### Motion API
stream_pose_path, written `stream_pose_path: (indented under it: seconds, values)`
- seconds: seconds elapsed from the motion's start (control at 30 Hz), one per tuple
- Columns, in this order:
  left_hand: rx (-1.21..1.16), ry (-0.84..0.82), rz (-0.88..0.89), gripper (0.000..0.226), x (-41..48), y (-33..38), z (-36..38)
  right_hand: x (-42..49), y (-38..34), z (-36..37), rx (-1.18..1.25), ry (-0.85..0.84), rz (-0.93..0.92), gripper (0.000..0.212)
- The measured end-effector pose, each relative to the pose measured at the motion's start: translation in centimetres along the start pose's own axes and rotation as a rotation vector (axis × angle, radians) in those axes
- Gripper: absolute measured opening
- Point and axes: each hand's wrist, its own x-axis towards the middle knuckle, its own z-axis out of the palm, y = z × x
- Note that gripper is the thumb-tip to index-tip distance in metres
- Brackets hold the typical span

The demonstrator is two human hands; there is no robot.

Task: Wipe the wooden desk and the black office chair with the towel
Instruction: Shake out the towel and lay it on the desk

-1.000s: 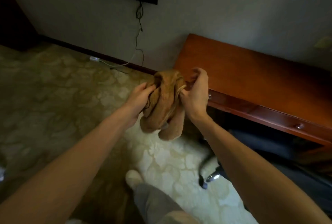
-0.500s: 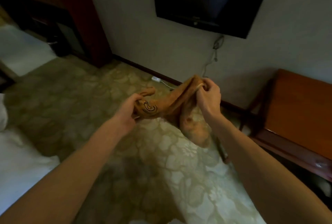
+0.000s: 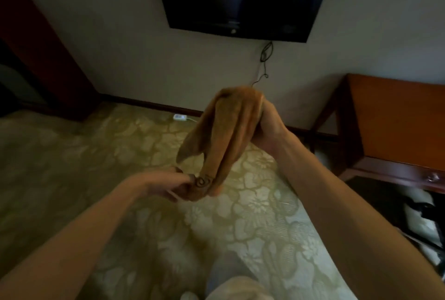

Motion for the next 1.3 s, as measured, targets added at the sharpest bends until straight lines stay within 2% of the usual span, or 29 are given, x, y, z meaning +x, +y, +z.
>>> stream_pose_path:
  seconds: [0.07,0.13,0.2,0.27,0.3,0.33,0.4,0.47,0.5,0.53,0.57,0.63,0.73,0.83,0.9,0.97,1.03,1.17,1.23,1.27,1.3]
  values:
    - [0.066,0.154,0.035,0.027,2.7,1.9,-1.2,0.9,-0.8,-0.2,-0.032,-0.065,-0.007,0.035]
    - [0.295,0.242,0.104,0.037,5.4,4.4,-2.4,2.2,-1.6,-1.3,-0.036,-0.041,-0.036,0.04]
    - [0.576,0.077,0.159,0.034,7.5,6.9,-2.9,3.2,-2.8,-2.5,0.077,0.041,-0.044,0.039]
    - [0.676,-0.111,0.146,0.033,9.9,8.9,-3.0,4.4,-3.9,-4.0,0.251,0.125,-0.074,0.026]
    - [0.742,-0.151,0.108,0.034,10.8,10.4,-3.0,5.4,-4.4,-5.0,0.285,0.188,-0.099,0.016]
    - [0.834,-0.155,0.089,0.036,11.9,11.5,-2.8,6.3,-4.8,-6.0,0.296,0.239,-0.109,0.015]
    - [1.012,-0.122,0.112,0.056,15.7,14.1,-3.2,9.1,-5.5,-8.6,0.223,0.31,-0.107,0.04]
    - [1.044,-0.105,0.146,0.098,19.1,16.7,-3.8,11.6,-6.5,-10.8,0.176,0.352,-0.106,0.047]
    - [1.012,-0.129,0.194,0.109,20.0,18.4,-4.2,12.8,-7.3,-11.9,0.186,0.371,-0.103,0.046]
    - [0.936,-0.16,0.227,0.104,21.1,20.0,-4.4,13.7,-8.0,-12.9,0.205,0.393,-0.092,0.045]
    - [0.805,-0.199,0.293,0.082,22.7,22.1,-4.5,14.6,-9.1,-14.2,0.224,0.414,-0.093,0.045]
    - [0.449,-0.163,0.345,0.018,25.7,26.6,-3.7,16.0,-11.4,-16.4,0.244,0.436,-0.13,0.044]
    - [-0.042,-0.129,0.244,0.03,29.9,32.4,-2.4,17.7,-14.7,-19.2,0.284,0.423,-0.2,0.041]
    - [-0.285,-0.292,0.188,0.04,32.5,36.8,-0.9,18.8,-17.7,-21.9,0.296,0.506,-0.297,0.054]
    - [-0.385,-0.416,0.131,0.041,34.3,40.1,0.2,19.6,-19.3,-24.4,0.287,0.599,-0.336,0.039]
    - [-0.458,-0.466,0.161,0.034,35.9,42.2,1.0,20.2,-20.6,-26.2,0.284,0.702,-0.351,0.026]
    - [-0.447,-0.584,0.149,0.033,37.7,44.7,1.7,21.0,-21.8,-28.5,0.276,0.816,-0.33,0.019]
    - [-0.476,-0.722,0.123,0.022,42.4,50.5,2.7,22.5,-24.5,-32.1,0.242,1.036,-0.299,0.014]
    - [-0.51,-0.722,0.179,0.04,45.4,53.9,2.5,22.9,-25.7,-34.8,0.096,1.239,-0.239,0.017]
    - [-0.52,-0.672,0.197,0.038,46.6,55.3,2.1,22.6,-25.9,-36.6,-0.068,1.343,-0.169,0.018]
    - [-0.535,-0.621,0.224,0.027,47.7,57.1,1.4,22.4,-26.3,-38.2,-0.262,1.43,-0.07,0.03]
